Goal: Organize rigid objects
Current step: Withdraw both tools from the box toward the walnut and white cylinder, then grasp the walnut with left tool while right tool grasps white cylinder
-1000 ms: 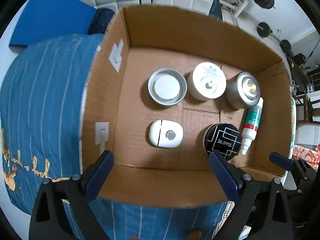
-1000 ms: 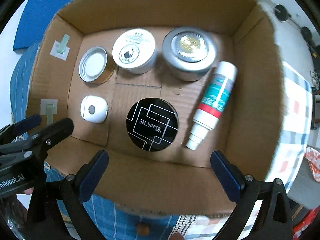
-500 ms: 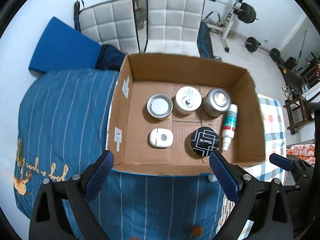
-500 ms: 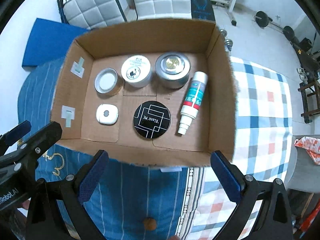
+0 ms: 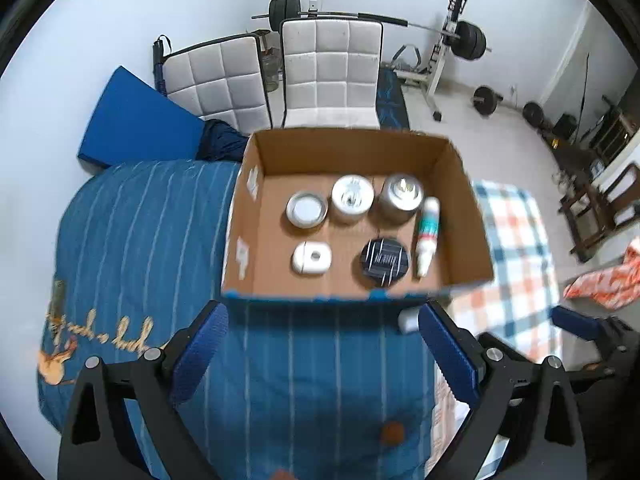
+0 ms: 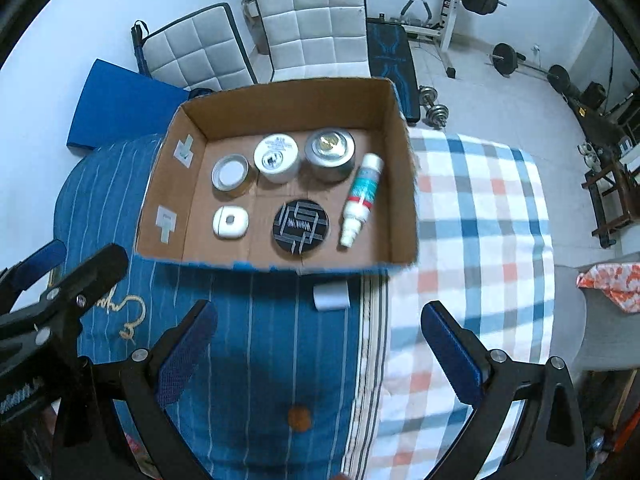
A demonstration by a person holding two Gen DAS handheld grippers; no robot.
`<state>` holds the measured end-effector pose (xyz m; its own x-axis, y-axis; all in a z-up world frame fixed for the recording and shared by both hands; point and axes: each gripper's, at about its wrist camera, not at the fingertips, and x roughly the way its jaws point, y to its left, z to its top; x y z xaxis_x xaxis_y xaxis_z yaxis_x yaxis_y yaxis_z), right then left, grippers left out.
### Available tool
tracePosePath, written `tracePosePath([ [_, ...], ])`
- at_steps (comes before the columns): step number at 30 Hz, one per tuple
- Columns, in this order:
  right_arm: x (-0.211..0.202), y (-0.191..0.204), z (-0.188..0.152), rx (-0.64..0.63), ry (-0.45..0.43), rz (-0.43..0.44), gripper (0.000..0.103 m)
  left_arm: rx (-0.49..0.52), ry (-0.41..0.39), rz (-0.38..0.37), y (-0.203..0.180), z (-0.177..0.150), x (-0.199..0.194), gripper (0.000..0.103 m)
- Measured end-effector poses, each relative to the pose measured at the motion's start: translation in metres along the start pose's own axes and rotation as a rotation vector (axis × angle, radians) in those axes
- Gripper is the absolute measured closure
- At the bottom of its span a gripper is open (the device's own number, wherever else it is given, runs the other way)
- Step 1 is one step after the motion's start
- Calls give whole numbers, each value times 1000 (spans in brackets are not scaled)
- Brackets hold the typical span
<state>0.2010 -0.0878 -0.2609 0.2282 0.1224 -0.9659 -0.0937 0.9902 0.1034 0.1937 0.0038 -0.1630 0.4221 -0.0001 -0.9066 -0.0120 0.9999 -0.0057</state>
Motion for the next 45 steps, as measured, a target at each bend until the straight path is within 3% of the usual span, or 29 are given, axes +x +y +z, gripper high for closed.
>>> tracePosePath([
  [3, -3, -16, -35, 34, 20, -1, 0, 23, 48, 5, -6, -36, 9, 5],
  [9, 36, -66, -117, 168, 168, -15, 0, 103, 253, -67, -37, -109, 69, 7],
  [13, 72, -100, -162, 259, 259, -8, 0, 116, 371, -97, -62, -139, 112, 26],
  [16, 90, -113, -178, 278, 289, -3, 0, 135, 454, -87, -80, -157, 143, 34],
  [19, 105, -123, -185, 282, 320, 14, 0, 136, 517, -77, -92, -169, 167, 36],
  [21, 111, -127, -185, 276, 324, 20, 0, 150, 549, -63, -100, -176, 182, 38],
  [23, 117, -130, -183, 275, 324, 37, 0, 168, 584, -44, -106, -183, 196, 51],
  [25, 123, -132, -180, 278, 329, 50, 0, 197, 546, -27, -114, -182, 193, 56],
  [28, 130, -132, -169, 273, 331, 84, 0, 180, 551, -21, -116, -178, 191, 74],
  [32, 136, -119, -142, 233, 302, 131, 0, 105, 519, 18, -94, -160, 188, 74],
  [39, 151, -70, -73, 180, 198, 168, 0, -121, 490, 9, -21, -120, 197, 74],
  [42, 165, -53, -49, 164, 168, 151, 5, -162, 486, 5, -2, -110, 203, 74],
  [45, 186, -43, -34, 181, 193, 150, 16, -186, 488, 0, 9, -102, 208, 74],
])
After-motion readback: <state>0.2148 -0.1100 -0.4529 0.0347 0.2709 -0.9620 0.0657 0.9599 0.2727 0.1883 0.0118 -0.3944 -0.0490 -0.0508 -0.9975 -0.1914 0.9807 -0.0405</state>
